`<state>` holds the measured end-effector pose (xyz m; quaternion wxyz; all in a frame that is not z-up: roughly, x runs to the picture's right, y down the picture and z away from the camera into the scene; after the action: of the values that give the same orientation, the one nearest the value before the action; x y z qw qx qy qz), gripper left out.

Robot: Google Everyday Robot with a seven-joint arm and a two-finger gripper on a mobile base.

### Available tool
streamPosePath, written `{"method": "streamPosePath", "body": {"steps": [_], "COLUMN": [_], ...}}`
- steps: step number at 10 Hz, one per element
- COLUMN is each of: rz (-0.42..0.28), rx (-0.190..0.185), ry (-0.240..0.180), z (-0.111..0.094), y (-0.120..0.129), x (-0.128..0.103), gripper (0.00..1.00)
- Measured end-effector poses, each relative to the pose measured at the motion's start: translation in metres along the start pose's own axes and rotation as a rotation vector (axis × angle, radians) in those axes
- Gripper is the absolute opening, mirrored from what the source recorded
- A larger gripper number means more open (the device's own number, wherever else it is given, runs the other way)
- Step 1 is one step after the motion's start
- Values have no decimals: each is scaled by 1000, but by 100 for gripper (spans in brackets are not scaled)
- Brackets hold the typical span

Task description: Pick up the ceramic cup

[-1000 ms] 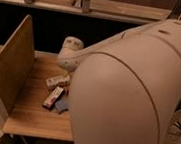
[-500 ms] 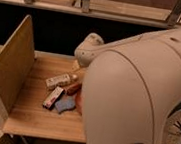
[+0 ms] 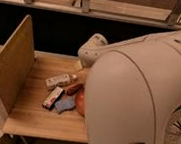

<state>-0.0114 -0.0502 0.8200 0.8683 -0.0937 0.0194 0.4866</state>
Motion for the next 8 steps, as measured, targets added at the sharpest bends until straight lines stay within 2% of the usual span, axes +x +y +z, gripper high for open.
{"method": "streamPosePath", "body": {"steps": [4,8], "rz": [-16,-19], "rx": [-4,-30], "ry": [103,145], "z": [18,41], "y": [16,26], "x": [30,23], "gripper": [80,80]}}
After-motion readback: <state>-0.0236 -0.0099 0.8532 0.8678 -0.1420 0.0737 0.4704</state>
